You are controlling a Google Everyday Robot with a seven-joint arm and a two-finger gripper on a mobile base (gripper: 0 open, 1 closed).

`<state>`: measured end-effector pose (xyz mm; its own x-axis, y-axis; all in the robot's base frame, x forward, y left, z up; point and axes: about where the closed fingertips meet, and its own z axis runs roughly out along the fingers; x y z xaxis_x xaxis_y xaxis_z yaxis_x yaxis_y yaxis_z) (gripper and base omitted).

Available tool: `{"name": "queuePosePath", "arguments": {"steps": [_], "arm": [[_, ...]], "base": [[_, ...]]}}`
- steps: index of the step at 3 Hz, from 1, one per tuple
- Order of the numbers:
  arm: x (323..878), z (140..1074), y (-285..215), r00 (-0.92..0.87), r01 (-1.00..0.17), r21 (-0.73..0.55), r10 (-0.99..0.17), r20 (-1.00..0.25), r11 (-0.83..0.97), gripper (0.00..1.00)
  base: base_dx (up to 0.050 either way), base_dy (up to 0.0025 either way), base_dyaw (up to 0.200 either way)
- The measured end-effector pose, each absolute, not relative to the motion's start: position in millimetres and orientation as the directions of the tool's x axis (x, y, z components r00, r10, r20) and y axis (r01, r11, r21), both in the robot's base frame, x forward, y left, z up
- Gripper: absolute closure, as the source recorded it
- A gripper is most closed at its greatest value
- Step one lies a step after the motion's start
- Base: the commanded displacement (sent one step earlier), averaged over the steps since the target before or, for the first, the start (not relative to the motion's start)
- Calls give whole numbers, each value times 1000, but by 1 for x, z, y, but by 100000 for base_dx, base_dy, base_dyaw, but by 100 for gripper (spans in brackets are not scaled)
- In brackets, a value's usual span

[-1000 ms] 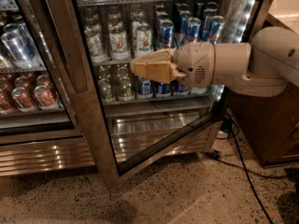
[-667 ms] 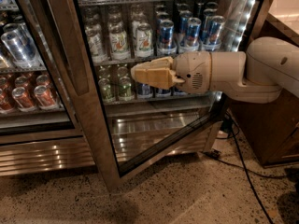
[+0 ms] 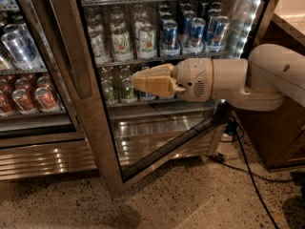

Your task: Open right fridge door

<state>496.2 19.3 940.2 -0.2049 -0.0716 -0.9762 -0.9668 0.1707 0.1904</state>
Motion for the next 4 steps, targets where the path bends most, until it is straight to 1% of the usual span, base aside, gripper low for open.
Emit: {"name": "queuePosePath", "arguments": {"steps": [2, 3, 4], "arm": [[439, 919, 36, -155, -985, 149, -57, -986, 89, 100], [404, 911, 36, -79, -995, 78, -9, -997, 68, 100], [396, 905, 41, -77, -995, 76, -16, -997, 67, 100]], "base": [[0, 0, 0], [0, 0, 0], [0, 0, 0]]}}
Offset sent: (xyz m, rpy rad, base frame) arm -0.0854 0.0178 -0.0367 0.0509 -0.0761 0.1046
